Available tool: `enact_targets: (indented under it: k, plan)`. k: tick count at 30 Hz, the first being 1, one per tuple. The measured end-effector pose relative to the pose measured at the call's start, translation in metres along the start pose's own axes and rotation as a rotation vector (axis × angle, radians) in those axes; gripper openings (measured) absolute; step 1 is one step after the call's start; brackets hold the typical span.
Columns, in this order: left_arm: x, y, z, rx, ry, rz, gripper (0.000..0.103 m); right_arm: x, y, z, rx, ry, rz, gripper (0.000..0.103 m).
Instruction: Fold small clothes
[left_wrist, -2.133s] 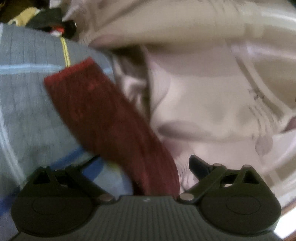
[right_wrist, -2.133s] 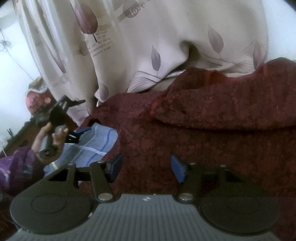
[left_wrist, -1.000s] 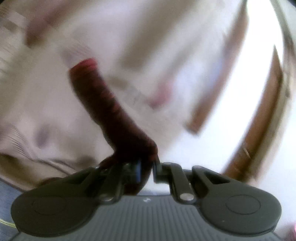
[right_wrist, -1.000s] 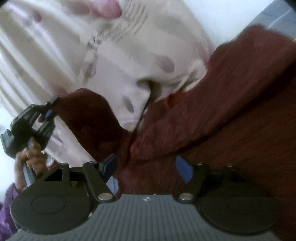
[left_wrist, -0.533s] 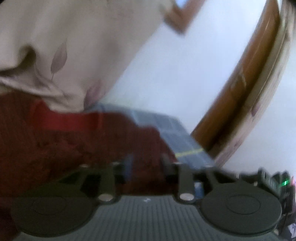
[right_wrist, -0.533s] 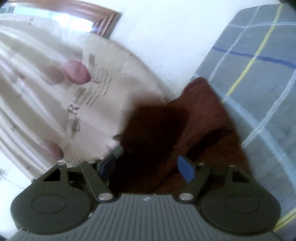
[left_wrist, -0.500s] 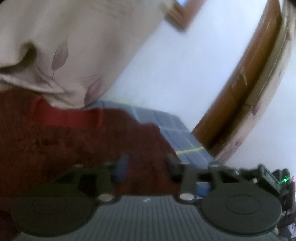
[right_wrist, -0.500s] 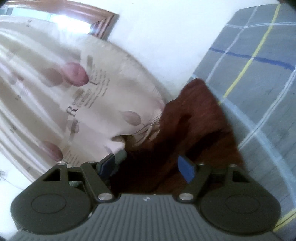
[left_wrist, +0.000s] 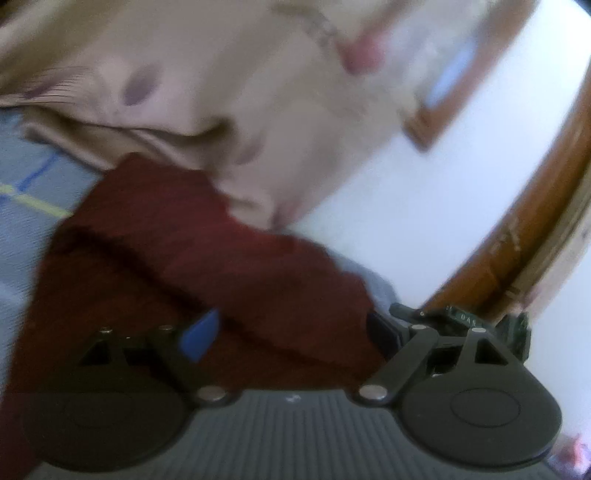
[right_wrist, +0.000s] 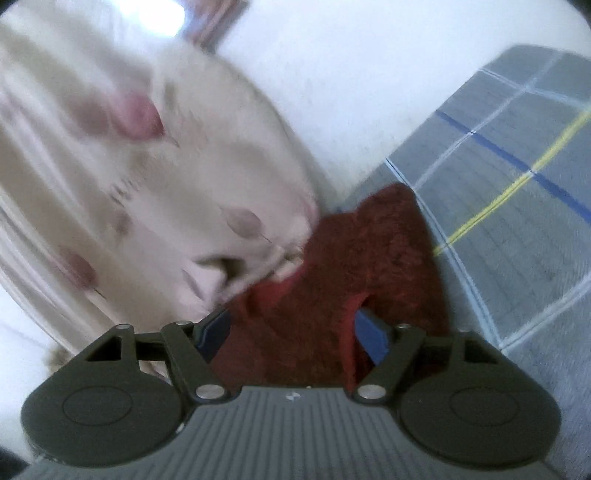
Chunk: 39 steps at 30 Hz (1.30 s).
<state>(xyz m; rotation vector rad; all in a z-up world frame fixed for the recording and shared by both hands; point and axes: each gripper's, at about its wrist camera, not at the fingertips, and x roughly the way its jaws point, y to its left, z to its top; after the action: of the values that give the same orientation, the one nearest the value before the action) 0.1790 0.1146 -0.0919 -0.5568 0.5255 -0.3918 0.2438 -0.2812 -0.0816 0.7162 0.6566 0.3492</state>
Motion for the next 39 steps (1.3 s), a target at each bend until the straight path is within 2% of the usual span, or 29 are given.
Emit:
enact_targets:
  k: [2,3,4,5,6,9,11,13,16,21,31,35,39]
  plan:
    - [-0.013,0.010,-0.011,0.001,-0.030,0.040,0.088,0.013,0.007,-0.001,-0.051,0.043,-0.037,0.066]
    - [-0.017,0.016,-0.017,0.000,-0.035,0.055,0.088,0.018,0.012,-0.002,-0.079,0.050,-0.059,0.059]
    - [-0.020,0.021,-0.021,-0.011,-0.040,0.070,0.088,0.022,0.016,-0.002,-0.100,0.059,-0.076,0.049]
    - [-0.023,0.027,-0.027,-0.032,-0.050,0.076,0.088,0.025,0.020,-0.002,-0.121,0.073,-0.096,0.017]
    - [-0.026,0.032,-0.032,-0.047,-0.062,0.069,0.088,0.025,0.024,-0.001,-0.142,0.071,-0.099,0.013]
    - [-0.031,0.041,-0.039,-0.090,-0.086,0.038,0.088,0.015,0.046,0.004,-0.254,0.001,-0.105,0.013]
    - [-0.034,0.038,-0.040,-0.063,-0.108,0.031,0.088,0.005,0.054,0.018,-0.289,-0.052,-0.096,0.013]
    - [-0.032,0.038,-0.042,-0.055,-0.082,0.029,0.088,0.000,0.056,0.032,-0.313,-0.091,-0.112,0.013]
    - [-0.031,0.039,-0.043,-0.057,-0.072,0.029,0.088,0.002,0.042,0.043,-0.307,-0.106,-0.144,0.013]
    - [-0.029,0.041,-0.044,-0.065,-0.063,0.026,0.088,0.024,0.012,0.043,-0.280,-0.077,-0.186,0.013]
    - [-0.027,0.037,-0.042,-0.057,-0.046,0.042,0.088,0.044,-0.011,0.028,-0.221,-0.037,-0.173,0.013]
    - [-0.015,0.030,-0.027,-0.068,0.002,-0.001,0.088,0.051,-0.016,0.025,-0.188,-0.014,-0.162,0.013]
    - [-0.004,0.026,-0.004,-0.090,-0.079,-0.009,0.088,0.058,-0.015,0.023,-0.191,-0.004,-0.161,0.013]
